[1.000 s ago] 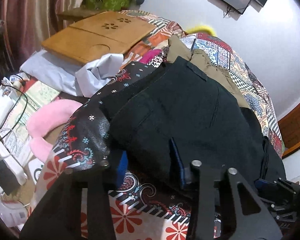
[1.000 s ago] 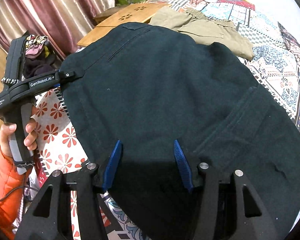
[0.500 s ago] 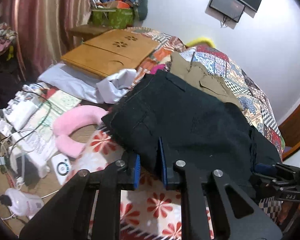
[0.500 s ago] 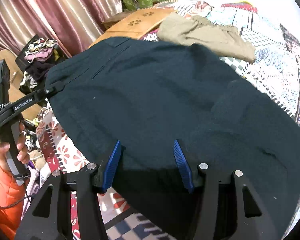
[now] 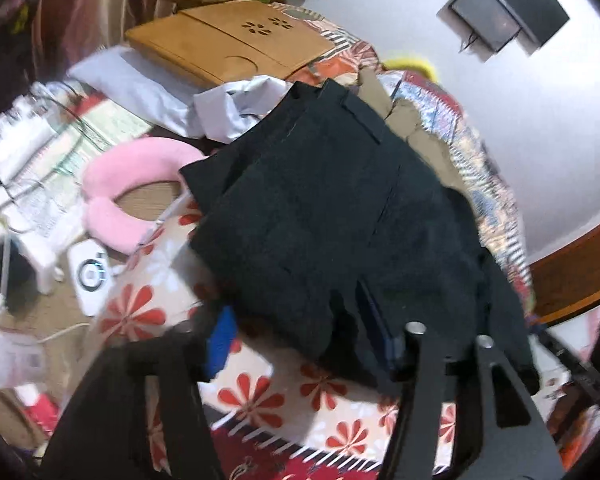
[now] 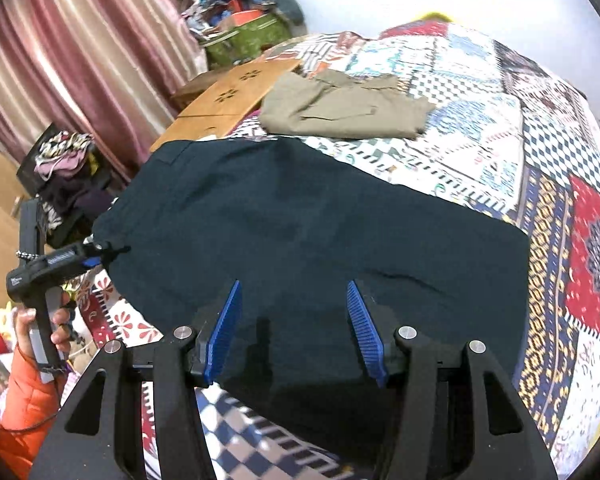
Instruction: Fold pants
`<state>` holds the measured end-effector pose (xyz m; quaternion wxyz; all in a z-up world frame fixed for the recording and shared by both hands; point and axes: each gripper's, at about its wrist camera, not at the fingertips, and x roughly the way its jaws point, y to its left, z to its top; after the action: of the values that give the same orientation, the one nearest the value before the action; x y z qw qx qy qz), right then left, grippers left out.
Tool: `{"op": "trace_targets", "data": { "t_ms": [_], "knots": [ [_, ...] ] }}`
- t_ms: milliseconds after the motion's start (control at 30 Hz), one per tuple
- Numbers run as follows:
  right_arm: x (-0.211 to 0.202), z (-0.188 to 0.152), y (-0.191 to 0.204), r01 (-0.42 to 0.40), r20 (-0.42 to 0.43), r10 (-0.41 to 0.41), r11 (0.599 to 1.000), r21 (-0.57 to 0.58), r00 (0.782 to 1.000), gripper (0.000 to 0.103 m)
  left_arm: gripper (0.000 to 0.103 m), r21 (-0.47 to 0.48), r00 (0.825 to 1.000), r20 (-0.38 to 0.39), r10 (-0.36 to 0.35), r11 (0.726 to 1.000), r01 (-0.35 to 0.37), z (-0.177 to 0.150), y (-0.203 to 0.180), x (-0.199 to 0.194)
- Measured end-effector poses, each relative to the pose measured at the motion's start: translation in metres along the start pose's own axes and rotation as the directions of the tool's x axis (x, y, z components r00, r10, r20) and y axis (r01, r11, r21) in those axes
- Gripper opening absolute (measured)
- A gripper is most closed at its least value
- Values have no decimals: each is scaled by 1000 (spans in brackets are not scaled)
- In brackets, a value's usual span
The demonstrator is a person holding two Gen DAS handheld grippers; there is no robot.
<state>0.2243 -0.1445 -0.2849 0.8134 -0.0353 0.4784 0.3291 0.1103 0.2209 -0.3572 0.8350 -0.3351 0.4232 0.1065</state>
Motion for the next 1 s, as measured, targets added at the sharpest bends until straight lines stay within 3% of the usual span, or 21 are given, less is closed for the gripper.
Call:
{"op": "trace_targets", "data": {
  "t_ms": [133, 267, 367, 567, 733, 867, 1000],
  "knots": [
    [5, -5, -12, 20, -28, -19, 999, 32, 999, 51, 58, -35, 1000, 3, -17, 999, 17, 10, 5, 7],
    [16, -11, -18, 28, -73, -25, 999, 42, 997, 51, 33, 20, 996, 32, 83, 996, -84, 14, -3, 9],
    [20, -16, -18, 40, -82, -38, 999, 20, 996, 51, 27, 38, 993, 58, 101, 994, -104, 17, -7, 7],
    [17, -16, -18, 37, -77, -36, 999, 15, 996, 51, 16, 191, 970, 178, 163, 962, -197, 18, -50, -13],
    [19, -19, -16, 37, -81, -37, 999, 2, 996, 53, 14, 279, 966, 249, 74, 949, -145, 28, -95, -40],
    [20, -21, -12, 41, -80, -42, 999, -16, 996, 56, 12, 324, 966, 257, -6, 943, -80, 35, -129, -54],
    [7, -20, -15, 15, -63, -15, 1000, 11, 998, 55, 10, 414, 960, 260, -103, 910, -15, 34, -175, -68]
  ]
}}
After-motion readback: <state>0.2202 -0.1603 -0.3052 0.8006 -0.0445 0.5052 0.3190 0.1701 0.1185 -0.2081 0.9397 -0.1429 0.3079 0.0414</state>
